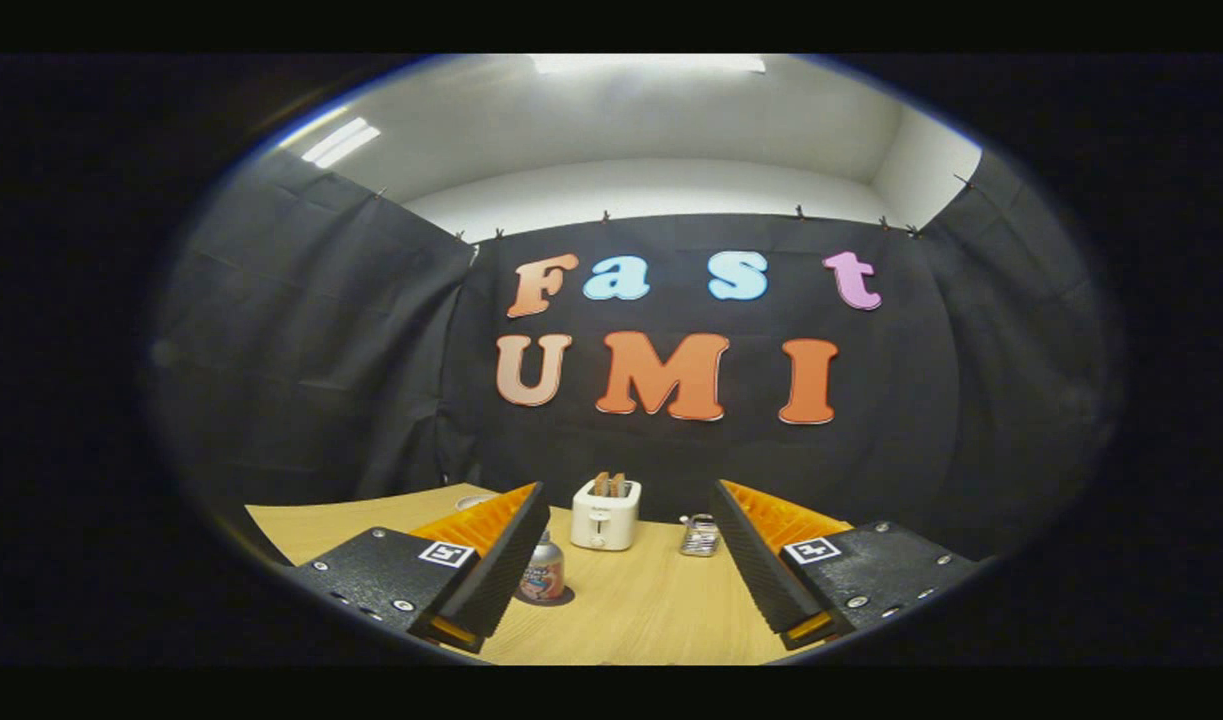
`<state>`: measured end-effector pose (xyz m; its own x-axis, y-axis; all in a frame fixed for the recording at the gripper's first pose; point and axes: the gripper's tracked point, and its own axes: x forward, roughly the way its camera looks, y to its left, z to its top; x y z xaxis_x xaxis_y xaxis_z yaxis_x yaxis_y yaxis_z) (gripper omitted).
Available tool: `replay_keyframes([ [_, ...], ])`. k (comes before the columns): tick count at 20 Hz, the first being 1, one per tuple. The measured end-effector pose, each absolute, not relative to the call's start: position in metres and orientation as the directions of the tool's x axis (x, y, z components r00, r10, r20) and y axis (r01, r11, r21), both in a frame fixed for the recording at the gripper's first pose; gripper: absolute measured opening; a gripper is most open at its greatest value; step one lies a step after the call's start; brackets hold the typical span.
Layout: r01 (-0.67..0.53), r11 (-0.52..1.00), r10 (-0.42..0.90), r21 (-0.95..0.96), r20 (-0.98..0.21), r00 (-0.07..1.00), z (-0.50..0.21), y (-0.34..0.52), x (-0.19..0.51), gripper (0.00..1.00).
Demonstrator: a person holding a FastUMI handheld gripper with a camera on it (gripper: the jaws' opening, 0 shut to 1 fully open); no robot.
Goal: Take the bottle from table, then pour the juice into the cup, finally place the bottle on the coaster
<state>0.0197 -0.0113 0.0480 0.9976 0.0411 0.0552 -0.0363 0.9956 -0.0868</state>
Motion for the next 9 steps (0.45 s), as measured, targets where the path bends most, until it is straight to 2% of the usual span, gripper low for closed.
replay_keyframes([
  [9, 0.028, 0.998, -0.024, -0.055, 0.060, 0.998, 0.041, -0.045, -0.013, 0.96],
])
